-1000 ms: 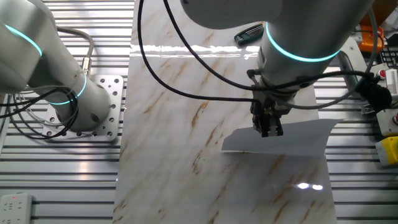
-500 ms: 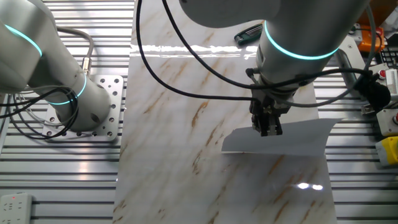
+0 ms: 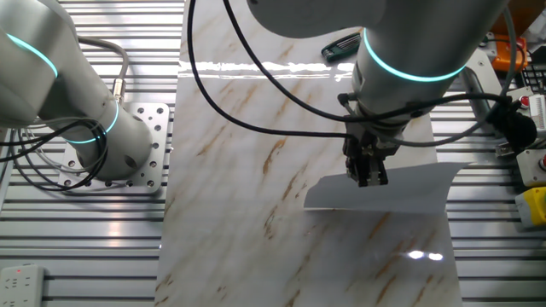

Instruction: Flip over and spread out the paper that is laid flat on the table

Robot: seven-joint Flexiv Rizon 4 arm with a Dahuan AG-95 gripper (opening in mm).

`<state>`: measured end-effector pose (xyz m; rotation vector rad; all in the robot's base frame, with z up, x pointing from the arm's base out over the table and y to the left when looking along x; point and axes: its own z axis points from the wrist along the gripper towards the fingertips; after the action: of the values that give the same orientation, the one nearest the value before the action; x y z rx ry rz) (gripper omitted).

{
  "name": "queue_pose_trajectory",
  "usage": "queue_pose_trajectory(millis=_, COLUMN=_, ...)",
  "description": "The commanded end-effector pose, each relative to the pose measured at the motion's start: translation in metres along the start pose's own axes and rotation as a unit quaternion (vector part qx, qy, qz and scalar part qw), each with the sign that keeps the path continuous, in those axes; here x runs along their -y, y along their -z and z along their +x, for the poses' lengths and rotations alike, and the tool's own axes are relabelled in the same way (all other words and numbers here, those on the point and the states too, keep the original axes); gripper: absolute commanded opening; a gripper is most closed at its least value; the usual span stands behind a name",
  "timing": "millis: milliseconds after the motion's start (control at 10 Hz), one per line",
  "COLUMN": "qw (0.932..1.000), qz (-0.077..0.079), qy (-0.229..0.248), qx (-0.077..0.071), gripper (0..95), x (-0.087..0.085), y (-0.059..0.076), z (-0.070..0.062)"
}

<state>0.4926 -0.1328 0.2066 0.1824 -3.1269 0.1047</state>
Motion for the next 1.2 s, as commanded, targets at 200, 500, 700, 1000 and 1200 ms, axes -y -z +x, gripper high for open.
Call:
queue_pose_trajectory(millis=200, qw=0.9999, qz=-0.005, qy=0.016, qx=0.003, gripper=0.0, x=0.0002, y=0.0, z=-0.0002)
queue_pose_trajectory(millis=500, qw=0.9988, qz=-0.008, qy=0.047, qx=0.009, gripper=0.0, x=0.0002, y=0.0, z=-0.0002)
queue_pose_trajectory(millis=700, qw=0.9968, qz=-0.019, qy=0.076, qx=0.016, gripper=0.0, x=0.0002, y=0.0, z=-0.0002)
queue_pose_trajectory(millis=1000, qw=0.9936, qz=-0.042, qy=0.101, qx=0.027, gripper=0.0, x=0.0002, y=0.0, z=-0.0002)
queue_pose_trajectory(millis=1200, qw=0.9883, qz=-0.046, qy=0.144, qx=0.023, gripper=0.0, x=0.0002, y=0.0, z=-0.0002)
